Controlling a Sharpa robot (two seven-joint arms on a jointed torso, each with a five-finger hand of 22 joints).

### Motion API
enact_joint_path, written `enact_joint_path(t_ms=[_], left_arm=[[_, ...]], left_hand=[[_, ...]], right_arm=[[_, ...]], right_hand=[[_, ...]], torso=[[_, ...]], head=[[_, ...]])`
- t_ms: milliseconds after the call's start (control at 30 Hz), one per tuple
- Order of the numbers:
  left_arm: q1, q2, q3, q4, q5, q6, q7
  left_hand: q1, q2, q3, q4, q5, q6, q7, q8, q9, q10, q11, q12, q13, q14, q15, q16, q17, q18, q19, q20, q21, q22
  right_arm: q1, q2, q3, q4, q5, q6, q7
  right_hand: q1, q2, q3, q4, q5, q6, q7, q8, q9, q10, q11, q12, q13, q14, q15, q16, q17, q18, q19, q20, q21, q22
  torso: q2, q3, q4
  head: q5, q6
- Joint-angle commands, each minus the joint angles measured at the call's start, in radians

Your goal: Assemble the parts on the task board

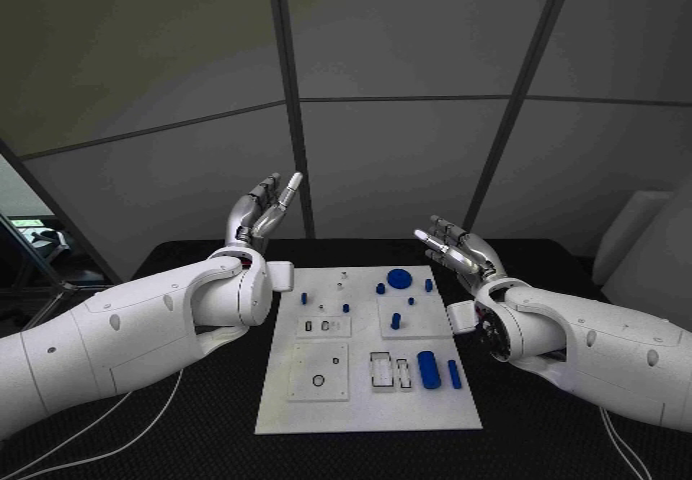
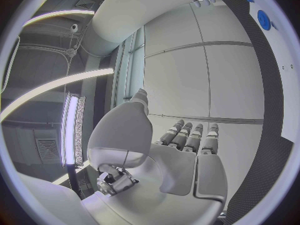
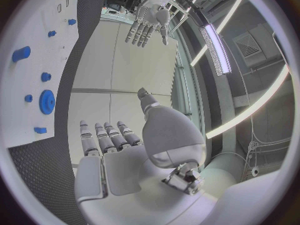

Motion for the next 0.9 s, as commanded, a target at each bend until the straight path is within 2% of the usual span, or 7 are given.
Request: enact_joint_path(t_ms=[33, 133, 200, 267, 400, 533, 900], left_arm=[[0.002, 0.001, 0.001, 0.000, -0.015, 0.030, 0.032], [0.002, 0.001, 0.001, 0.000, -0.015, 0.030, 0.032], [0.003, -0.030, 0.001, -0.001, -0.015, 0.088, 0.001], [0.004, -0.039, 0.001, 0.004, -0.015, 0.105, -0.004], [0.004, -0.056, 0.001, 0.014, -0.024, 0.130, -0.010], [0.005, -0.081, 0.001, 0.035, -0.047, 0.168, -0.024], [0.005, -0.136, 0.003, 0.133, -0.078, 0.225, -0.045]], left_hand=[[0.013, 0.002, -0.001, 0.003, 0.003, 0.015, 0.047, 0.005, 0.002, 0.011, 0.017, 0.007, 0.002, 0.020, 0.017, 0.009, 0.004, -0.019, 0.002, 0.010, 0.007, 0.002], [0.033, 0.005, 0.000, -0.002, 0.002, 0.058, 0.076, 0.012, 0.007, 0.064, 0.048, 0.014, 0.008, 0.090, 0.045, 0.021, 0.012, -0.039, 0.027, 0.015, 0.020, 0.010], [0.057, 0.007, 0.003, -0.011, 0.002, 0.105, 0.094, 0.021, 0.012, 0.122, 0.067, 0.025, 0.014, 0.206, 0.072, 0.052, 0.027, -0.062, 0.101, 0.019, 0.056, 0.030], [0.094, 0.011, 0.008, -0.029, 0.001, 0.182, 0.109, 0.037, 0.020, 0.231, 0.090, 0.046, 0.025, 0.430, 0.066, 0.117, 0.055, -0.060, 0.336, 0.016, 0.171, 0.089], [0.151, 0.022, 0.012, -0.067, 0.000, 0.369, 0.112, 0.078, 0.039, 0.523, 0.104, 0.112, 0.049, 0.685, 0.026, 0.194, 0.085, -0.018, 0.591, 0.010, 0.300, 0.143], [0.213, 0.035, 0.017, -0.119, -0.001, 0.624, 0.090, 0.141, 0.062, 0.774, 0.056, 0.179, 0.064, 0.858, -0.025, 0.236, 0.117, -0.008, 0.737, -0.023, 0.367, 0.163], [0.252, 0.045, 0.032, -0.148, 0.000, 0.764, 0.058, 0.137, 0.052, 0.946, 0.009, 0.141, 0.048, 1.048, -0.083, 0.241, 0.186, -0.008, 0.885, -0.082, 0.434, 0.182]], right_arm=[[0.002, 0.003, 0.003, -0.011, -0.118, 0.148, -0.070], [0.002, 0.003, 0.005, -0.016, -0.130, 0.164, -0.078], [0.041, 0.017, 0.005, -0.069, -0.444, 0.129, -0.066], [0.058, 0.023, 0.005, -0.084, -0.524, 0.134, -0.071], [0.087, 0.030, 0.005, -0.106, -0.667, 0.158, -0.093], [0.122, 0.039, 0.005, -0.127, -0.821, 0.196, -0.135], [0.206, 0.061, 0.005, -0.145, -1.180, 0.291, -0.334]], right_hand=[[0.131, -0.001, 0.015, -0.079, -0.005, 0.134, 0.126, 0.028, 0.017, 0.153, 0.040, 0.032, 0.018, 0.215, 0.021, 0.049, 0.023, 0.032, 0.141, 0.007, 0.043, 0.023], [0.198, -0.003, 0.041, -0.130, -0.010, 0.353, 0.121, 0.078, 0.041, 0.431, 0.055, 0.091, 0.042, 0.465, 0.025, 0.102, 0.040, 0.081, 0.322, 0.003, 0.103, 0.050], [0.221, -0.006, 0.055, -0.153, -0.006, 0.499, 0.113, 0.112, 0.055, 0.611, 0.036, 0.129, 0.052, 0.637, 0.007, 0.137, 0.050, 0.113, 0.456, 0.003, 0.151, 0.068], [0.229, -0.007, 0.073, -0.171, -0.003, 0.623, 0.101, 0.127, 0.057, 0.697, 0.018, 0.130, 0.043, 0.718, -0.016, 0.139, 0.043, 0.132, 0.519, 0.005, 0.174, 0.070], [0.231, -0.015, 0.100, -0.195, -0.014, 0.705, 0.086, 0.134, 0.054, 0.790, -0.009, 0.131, 0.041, 0.817, -0.043, 0.152, 0.046, 0.139, 0.593, -0.017, 0.203, 0.073], [0.207, -0.036, 0.144, -0.219, -0.021, 0.755, 0.072, 0.112, 0.042, 0.858, -0.028, 0.089, 0.039, 0.913, -0.068, 0.140, 0.044, 0.139, 0.668, -0.049, 0.228, 0.072], [0.194, -0.102, 0.172, -0.221, -0.009, 0.833, 0.033, 0.094, 0.044, 0.994, -0.084, 0.062, 0.044, 1.202, -0.165, 0.237, 0.125, 0.135, 0.915, -0.162, 0.460, 0.182]], torso=[[0.000, -0.0001, -0.0002], [0.000, -0.0001, -0.0002], [0.002, -0.0020, -0.0021], [0.005, -0.0020, -0.0018], [0.017, -0.0010, -0.0053], [0.034, -0.0005, -0.0065], [0.102, -0.0061, 0.0066]], head=[[0.000, 0.000], [0.000, 0.000], [0.001, -0.002], [-0.001, -0.001], [-0.001, 0.001], [-0.005, 0.002], [-0.027, 0.021]])
